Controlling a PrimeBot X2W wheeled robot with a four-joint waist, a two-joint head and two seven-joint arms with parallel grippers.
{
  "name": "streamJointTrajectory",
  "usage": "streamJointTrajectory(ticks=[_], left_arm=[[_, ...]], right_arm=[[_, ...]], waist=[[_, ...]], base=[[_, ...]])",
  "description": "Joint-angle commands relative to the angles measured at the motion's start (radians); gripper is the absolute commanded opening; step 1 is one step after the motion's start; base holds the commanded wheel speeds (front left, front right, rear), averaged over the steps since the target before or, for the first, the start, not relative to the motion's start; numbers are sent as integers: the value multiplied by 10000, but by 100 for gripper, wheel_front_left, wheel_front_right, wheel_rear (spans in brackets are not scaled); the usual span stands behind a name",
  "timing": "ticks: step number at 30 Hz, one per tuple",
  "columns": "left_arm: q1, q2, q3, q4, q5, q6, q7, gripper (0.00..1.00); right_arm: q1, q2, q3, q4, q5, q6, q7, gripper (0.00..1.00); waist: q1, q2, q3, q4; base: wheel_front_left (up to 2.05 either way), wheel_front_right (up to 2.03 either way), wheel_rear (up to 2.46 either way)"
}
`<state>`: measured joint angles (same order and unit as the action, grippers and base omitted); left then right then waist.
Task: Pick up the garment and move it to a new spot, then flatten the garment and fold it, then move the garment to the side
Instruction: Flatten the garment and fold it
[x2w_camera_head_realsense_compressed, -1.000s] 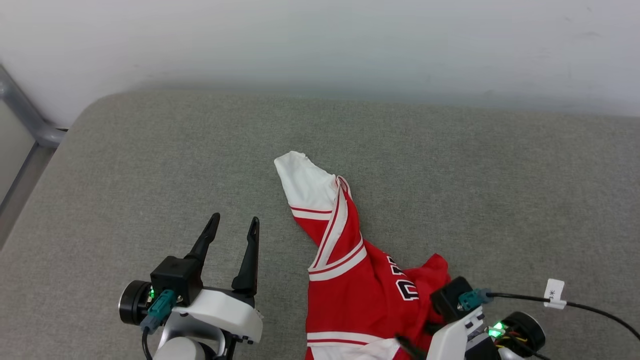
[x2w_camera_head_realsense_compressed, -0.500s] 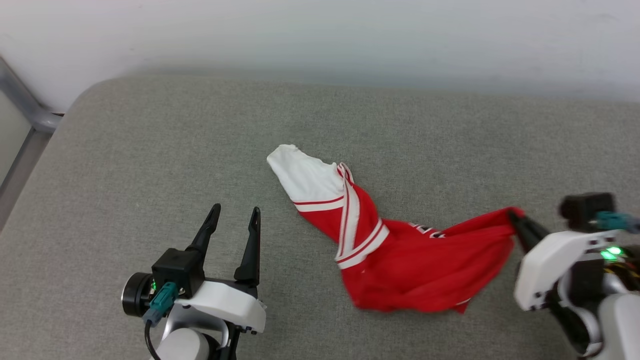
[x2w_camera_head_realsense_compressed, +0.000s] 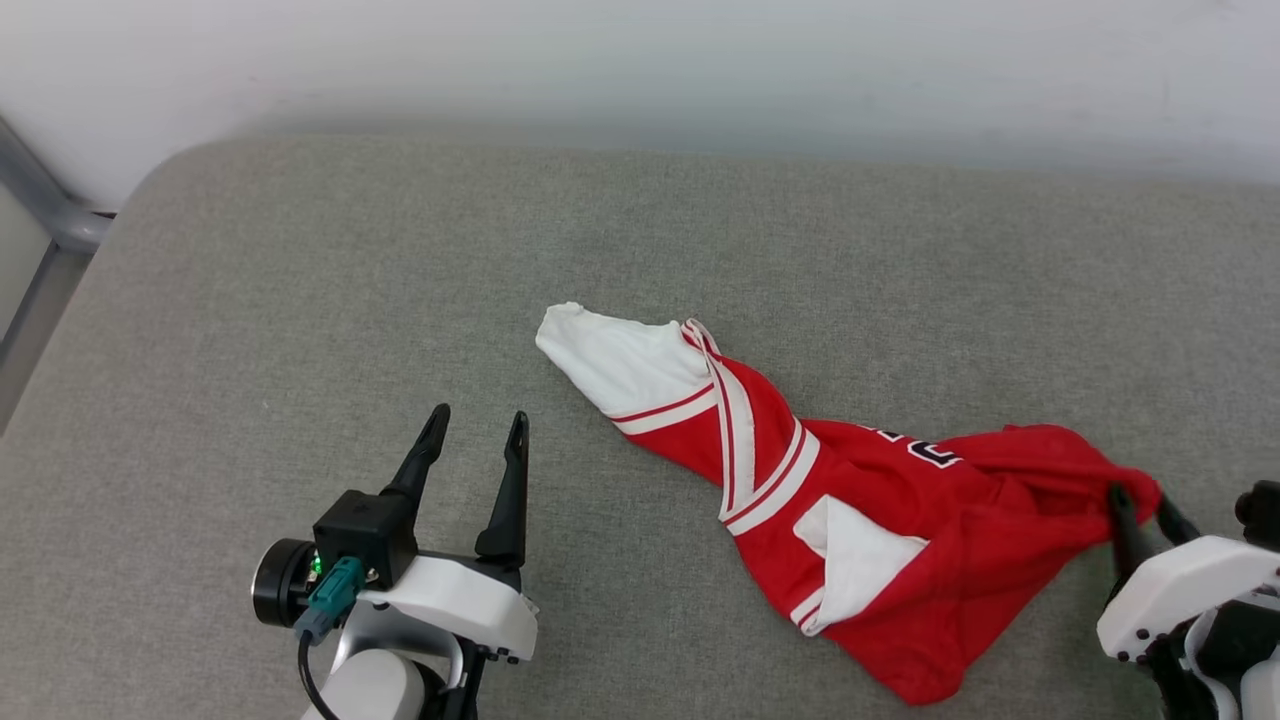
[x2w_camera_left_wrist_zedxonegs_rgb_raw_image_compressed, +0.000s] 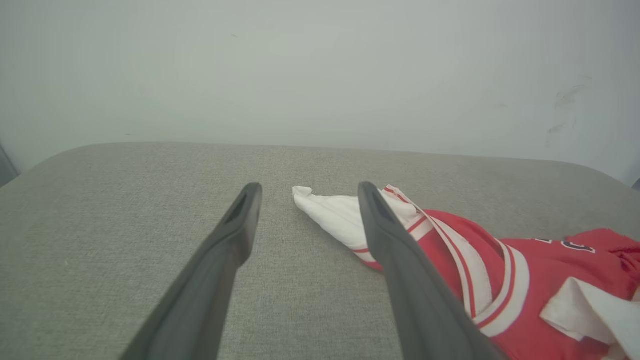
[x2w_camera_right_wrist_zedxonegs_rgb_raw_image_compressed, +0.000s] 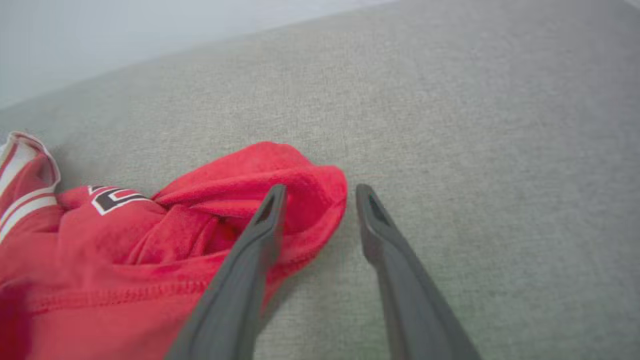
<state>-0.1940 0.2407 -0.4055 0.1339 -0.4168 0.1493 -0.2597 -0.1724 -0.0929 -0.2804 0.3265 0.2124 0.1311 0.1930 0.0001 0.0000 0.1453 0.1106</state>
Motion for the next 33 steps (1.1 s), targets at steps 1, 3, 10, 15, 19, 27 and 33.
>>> streamJointTrajectory(ticks=[1,3,10,15,19,27,33], left_arm=[[-48,14,22,30,41,-54,-51,100],[5,38,28,74,51,-65,-55,100],[307,170,26,113,7,8,-33,100],[522,250,-17,11,-45,69,78,100],[599,292,-79,-57,-76,60,152,100],[328,237,-185,-191,-73,33,174,100],[-89,142,-276,-134,-16,-70,136,100]], right_arm=[[161,73,45,-17,134,-7,-347,100],[254,168,175,-133,273,-7,-1103,100],[842,310,593,-627,206,-7,-2446,100],[1127,130,1509,-1368,347,-8,-1331,100],[1205,-413,2835,-2161,782,-5,382,100],[450,-1882,5502,-3584,1574,-5,3863,100],[-866,-2724,7025,-3638,2040,-5,5104,100]], waist=[[-1,0,-95,-24],[-1,0,-224,-63],[-1,0,-739,-297],[-1,0,-974,-486],[-1,0,-1052,-545],[-1,0,-735,-397],[-1,0,-251,-74]], base=[[0,0,0],[0,0,0],[0,0,0],[0,0,0],[0,0,0],[0,0,0],[0,0,0]])
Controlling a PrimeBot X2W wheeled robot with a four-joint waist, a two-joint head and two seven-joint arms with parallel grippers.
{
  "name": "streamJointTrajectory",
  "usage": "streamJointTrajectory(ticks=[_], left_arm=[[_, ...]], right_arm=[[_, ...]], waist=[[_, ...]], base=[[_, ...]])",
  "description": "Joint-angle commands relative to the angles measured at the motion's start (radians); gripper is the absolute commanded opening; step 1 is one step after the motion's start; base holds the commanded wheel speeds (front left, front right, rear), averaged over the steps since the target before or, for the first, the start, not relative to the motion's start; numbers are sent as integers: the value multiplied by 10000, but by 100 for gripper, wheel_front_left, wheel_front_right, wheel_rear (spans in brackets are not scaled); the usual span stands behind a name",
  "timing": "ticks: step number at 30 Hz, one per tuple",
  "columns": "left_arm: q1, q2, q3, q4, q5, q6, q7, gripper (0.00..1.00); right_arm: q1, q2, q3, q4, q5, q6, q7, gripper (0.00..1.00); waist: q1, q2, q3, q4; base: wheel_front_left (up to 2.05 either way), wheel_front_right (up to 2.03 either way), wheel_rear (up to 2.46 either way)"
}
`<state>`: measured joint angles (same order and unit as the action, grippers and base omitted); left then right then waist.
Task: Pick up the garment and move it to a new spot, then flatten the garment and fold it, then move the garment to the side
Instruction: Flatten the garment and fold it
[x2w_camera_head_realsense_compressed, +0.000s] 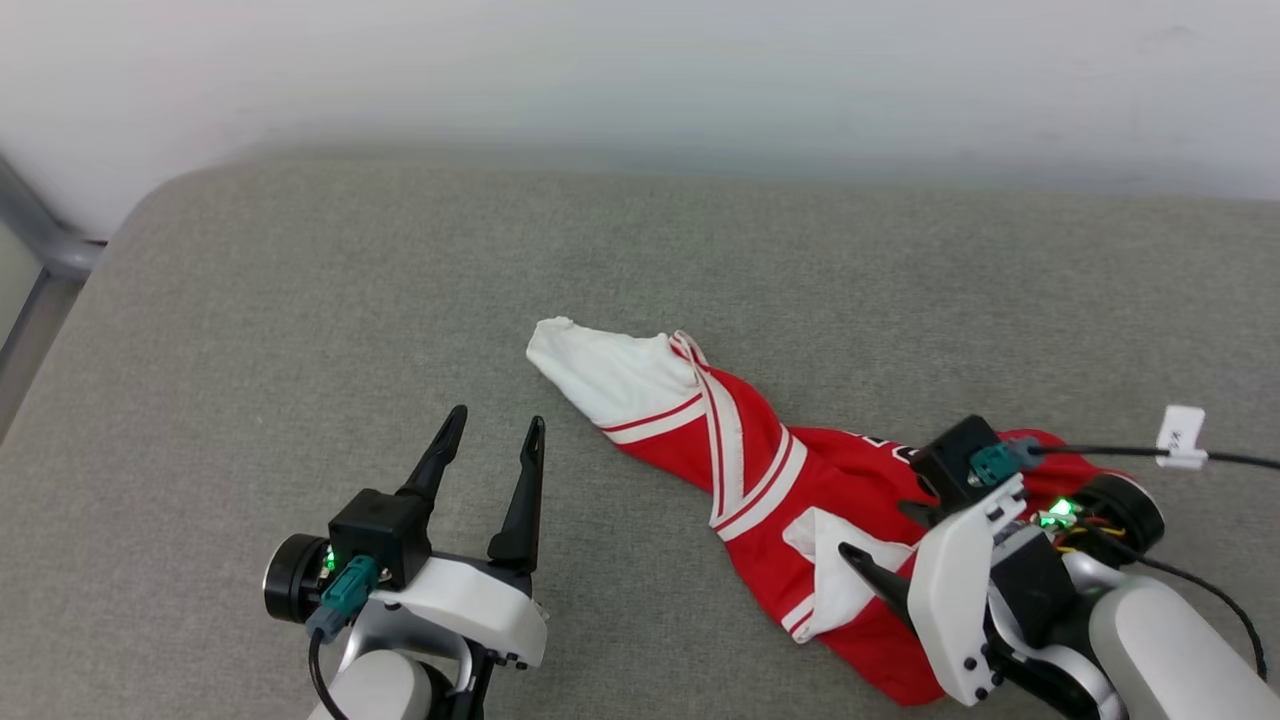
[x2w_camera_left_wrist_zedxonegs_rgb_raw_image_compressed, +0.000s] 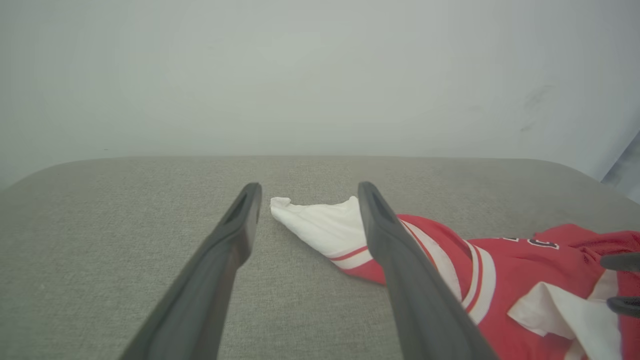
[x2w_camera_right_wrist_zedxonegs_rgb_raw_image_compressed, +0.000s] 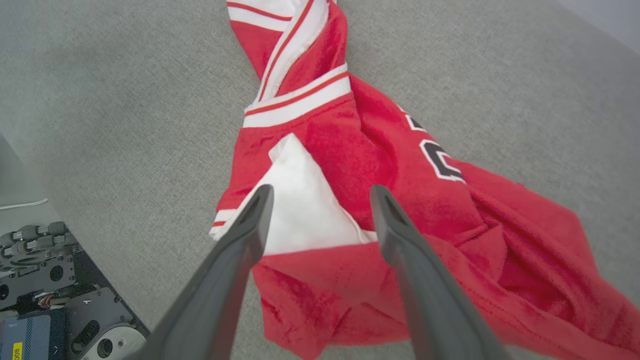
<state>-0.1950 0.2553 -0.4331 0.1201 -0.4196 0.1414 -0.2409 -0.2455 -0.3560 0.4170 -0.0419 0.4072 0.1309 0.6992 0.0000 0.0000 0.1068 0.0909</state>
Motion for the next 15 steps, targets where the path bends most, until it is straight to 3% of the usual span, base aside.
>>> streamJointTrajectory(ticks=[1,8,9,10,11,15], left_arm=[[-137,-15,-6,23,22,-4,-59,100],[-397,-190,-17,169,55,-45,-138,100],[-395,-208,3,188,60,-36,-157,100],[-392,-219,15,219,62,-33,-168,100],[-388,-226,39,236,56,-29,-185,100],[-374,-250,107,297,63,-17,-193,100]], right_arm=[[-340,-143,256,136,244,-5,175,100],[-1246,-769,1535,957,1107,-3,1175,100],[-1301,-853,1605,1018,1247,-3,1324,85],[-1339,-872,1622,1012,1405,-5,1354,31],[-1408,-882,1591,994,1431,-5,1287,0],[-1700,-793,1260,869,1382,-5,569,0]], waist=[[0,0,211,167],[0,0,669,461],[0,0,709,477],[0,0,742,484],[0,0,765,483],[0,0,803,416]], base=[[0,0,0],[0,0,0],[0,0,0],[0,0,0],[0,0,0],[0,0,0]])
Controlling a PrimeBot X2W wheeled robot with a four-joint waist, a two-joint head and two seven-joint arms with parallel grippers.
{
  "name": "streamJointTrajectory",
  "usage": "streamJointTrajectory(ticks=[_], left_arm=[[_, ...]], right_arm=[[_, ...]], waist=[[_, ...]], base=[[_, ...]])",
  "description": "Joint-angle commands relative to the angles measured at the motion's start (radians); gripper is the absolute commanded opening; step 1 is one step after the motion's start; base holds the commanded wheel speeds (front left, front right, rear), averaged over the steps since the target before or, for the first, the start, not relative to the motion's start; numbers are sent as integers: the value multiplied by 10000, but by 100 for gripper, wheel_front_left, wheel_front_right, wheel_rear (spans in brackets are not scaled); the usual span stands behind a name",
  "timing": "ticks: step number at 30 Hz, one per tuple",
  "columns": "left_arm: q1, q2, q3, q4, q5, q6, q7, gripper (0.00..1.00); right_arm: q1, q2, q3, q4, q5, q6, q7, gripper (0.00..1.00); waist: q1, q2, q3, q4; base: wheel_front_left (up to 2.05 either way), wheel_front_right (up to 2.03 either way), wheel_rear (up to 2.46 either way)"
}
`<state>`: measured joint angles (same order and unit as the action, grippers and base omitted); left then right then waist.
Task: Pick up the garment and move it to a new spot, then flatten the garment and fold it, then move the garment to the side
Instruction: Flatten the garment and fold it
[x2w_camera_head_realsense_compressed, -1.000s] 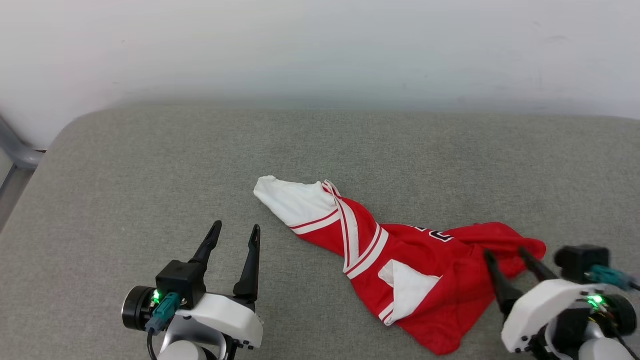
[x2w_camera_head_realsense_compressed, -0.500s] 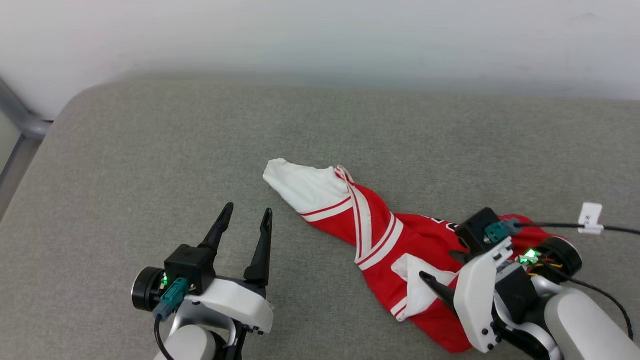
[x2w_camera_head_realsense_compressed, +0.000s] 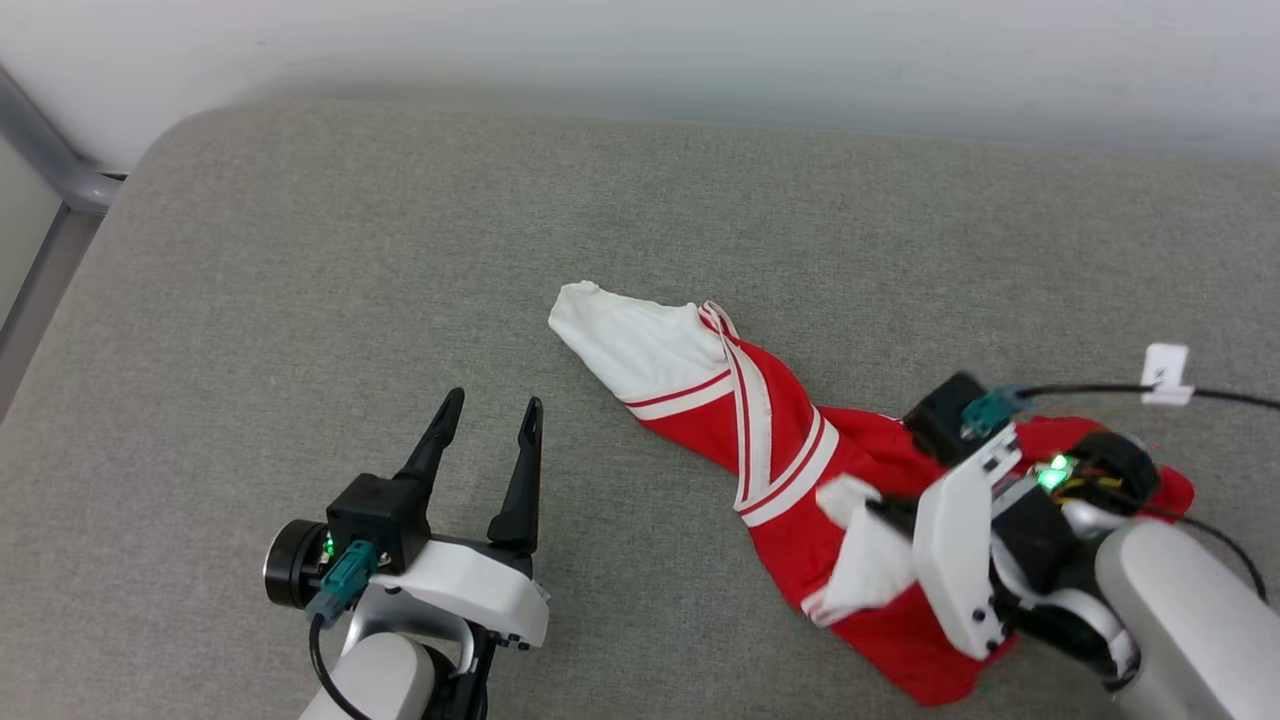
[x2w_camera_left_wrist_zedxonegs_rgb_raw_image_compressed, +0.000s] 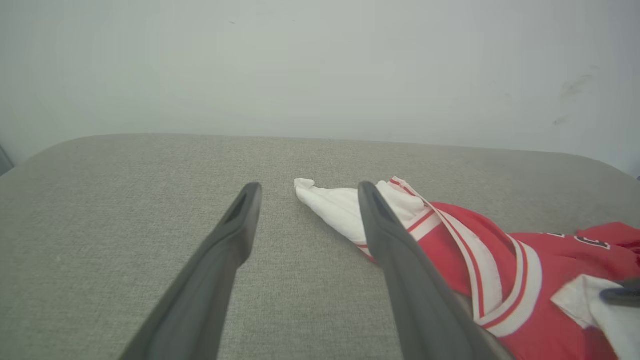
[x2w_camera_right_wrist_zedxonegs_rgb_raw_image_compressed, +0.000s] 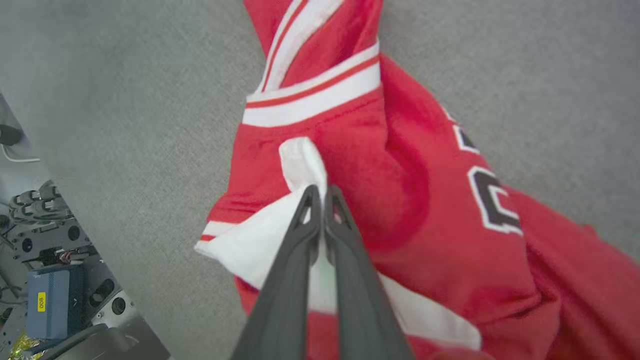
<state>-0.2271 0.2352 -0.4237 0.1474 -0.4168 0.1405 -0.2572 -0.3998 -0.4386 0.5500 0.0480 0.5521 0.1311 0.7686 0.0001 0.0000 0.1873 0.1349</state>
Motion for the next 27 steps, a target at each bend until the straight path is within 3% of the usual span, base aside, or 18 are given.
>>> streamJointTrajectory(ticks=[1,9,10,15,16,22,27], left_arm=[[-57,-51,33,39,40,-4,-38,100],[-131,-74,130,71,90,-33,-72,100],[-141,-83,141,70,90,-44,-77,100],[-129,-100,188,50,116,-55,-89,100],[-129,-100,188,50,116,-55,-89,100],[-56,-98,230,72,137,-74,-97,100],[-8,-25,275,75,139,-65,-98,100]], right_arm=[[-203,96,-239,-6,-88,-7,-341,0],[-547,476,-2320,512,-924,-8,-1913,0],[-430,610,-3190,879,-1247,-8,-2241,0],[117,1020,-5581,1859,-2046,-7,-2937,0],[117,1020,-5581,1859,-2046,-7,-2937,0],[866,1555,-7999,2964,-3007,-7,-3738,0],[1121,1901,-8866,3875,-3611,-7,-4677,0]], waist=[[-1,0,-9,-55],[-1,0,-107,-241],[-1,0,-114,-270],[-1,0,-99,-316],[-1,0,-99,-316],[-1,0,-71,-384],[-1,0,-37,-509]], base=[[0,0,0],[0,0,0],[0,0,0],[0,0,0],[0,0,0],[0,0,0],[0,0,0]])
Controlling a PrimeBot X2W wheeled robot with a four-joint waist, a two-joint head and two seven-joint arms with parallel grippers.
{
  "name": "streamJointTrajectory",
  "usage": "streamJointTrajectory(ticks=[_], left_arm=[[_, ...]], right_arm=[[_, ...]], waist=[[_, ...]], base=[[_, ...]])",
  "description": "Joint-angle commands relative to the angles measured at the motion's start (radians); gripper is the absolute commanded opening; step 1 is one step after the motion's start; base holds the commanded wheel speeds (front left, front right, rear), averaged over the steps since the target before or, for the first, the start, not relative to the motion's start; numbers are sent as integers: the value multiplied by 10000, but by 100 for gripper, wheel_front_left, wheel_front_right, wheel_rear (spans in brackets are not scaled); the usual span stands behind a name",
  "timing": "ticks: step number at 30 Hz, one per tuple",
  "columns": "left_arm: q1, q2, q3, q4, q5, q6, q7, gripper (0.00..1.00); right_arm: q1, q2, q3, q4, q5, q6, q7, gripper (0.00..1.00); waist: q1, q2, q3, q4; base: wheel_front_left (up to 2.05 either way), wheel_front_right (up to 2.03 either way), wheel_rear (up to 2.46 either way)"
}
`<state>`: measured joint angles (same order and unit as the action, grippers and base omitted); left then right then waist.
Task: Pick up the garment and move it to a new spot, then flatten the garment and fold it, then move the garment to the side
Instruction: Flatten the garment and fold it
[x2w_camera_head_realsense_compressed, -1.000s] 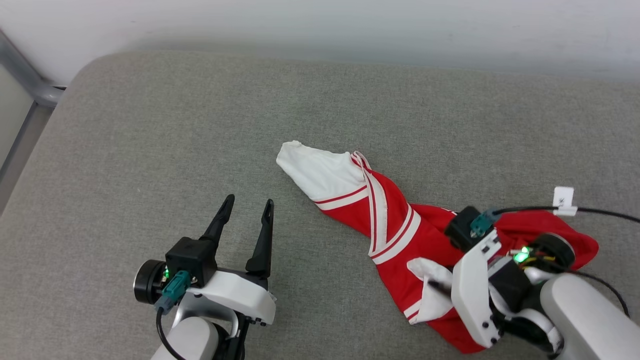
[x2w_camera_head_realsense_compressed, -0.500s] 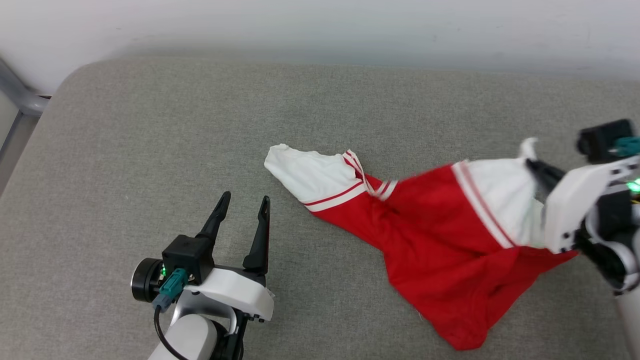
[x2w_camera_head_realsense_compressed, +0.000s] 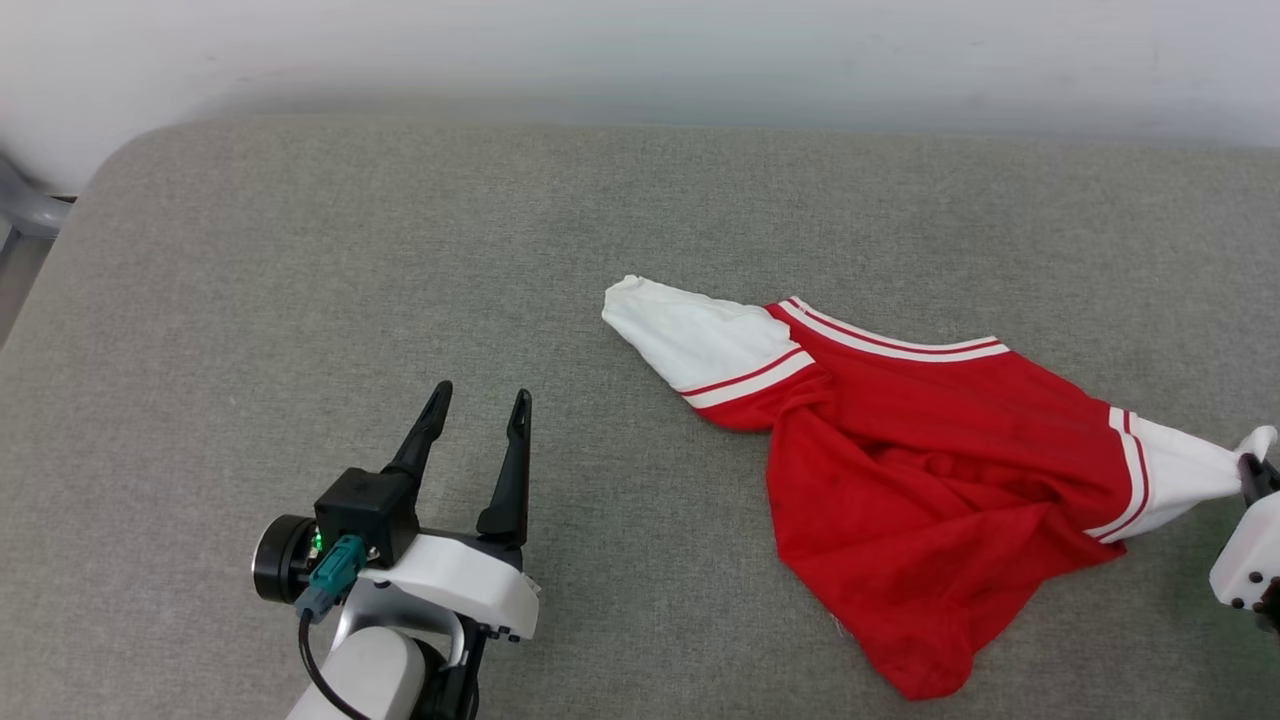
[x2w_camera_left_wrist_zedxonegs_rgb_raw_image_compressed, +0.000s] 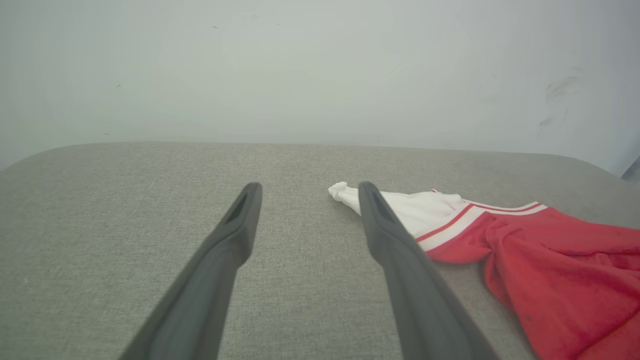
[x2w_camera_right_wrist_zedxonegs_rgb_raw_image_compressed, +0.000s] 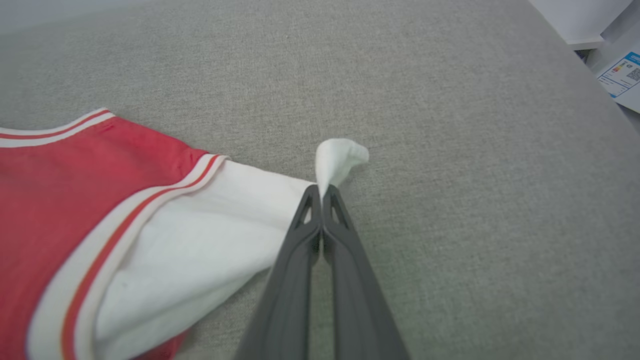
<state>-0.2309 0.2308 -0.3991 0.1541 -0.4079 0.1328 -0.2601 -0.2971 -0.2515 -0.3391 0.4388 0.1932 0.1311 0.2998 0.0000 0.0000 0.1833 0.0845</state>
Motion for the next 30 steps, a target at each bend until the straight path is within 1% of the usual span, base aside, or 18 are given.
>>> streamJointTrajectory(ticks=[1,2,3,8,12,15,21,26,30], left_arm=[[28,22,30,16,52,13,-70,100],[24,27,30,16,54,19,-70,100],[28,45,33,26,51,19,-70,100],[139,123,27,87,-5,38,-62,100],[300,191,31,132,-84,77,-14,100],[458,262,52,133,-131,105,45,100],[731,404,114,118,-200,247,143,100],[929,534,140,59,-209,366,217,100],[1043,622,171,-19,-209,472,259,100]], right_arm=[[62,75,-44,67,-145,-7,-306,35],[-4,180,-133,204,-165,-8,-538,45],[-52,229,-176,294,-285,-7,-854,100],[-141,581,-268,310,-498,-7,-2622,100],[128,745,124,47,-587,-7,-3760,100],[404,900,573,-349,-582,-7,-4232,100],[1325,1339,1436,-1542,-450,-7,-4358,100],[2408,1734,1802,-2868,-366,-7,-4025,100],[3279,1931,1935,-3972,-373,-7,-3554,100]], waist=[[0,0,6,-27],[0,0,7,-52],[0,0,-7,-78],[0,0,-183,-163],[0,0,-458,-224],[0,0,-681,-257],[0,0,-1138,-344],[0,0,-1501,-371],[0,0,-1682,-449]], base=[[0,0,0],[0,0,0],[0,0,0],[0,0,0],[0,0,0],[0,0,0],[0,0,0],[0,0,0],[0,0,0]])
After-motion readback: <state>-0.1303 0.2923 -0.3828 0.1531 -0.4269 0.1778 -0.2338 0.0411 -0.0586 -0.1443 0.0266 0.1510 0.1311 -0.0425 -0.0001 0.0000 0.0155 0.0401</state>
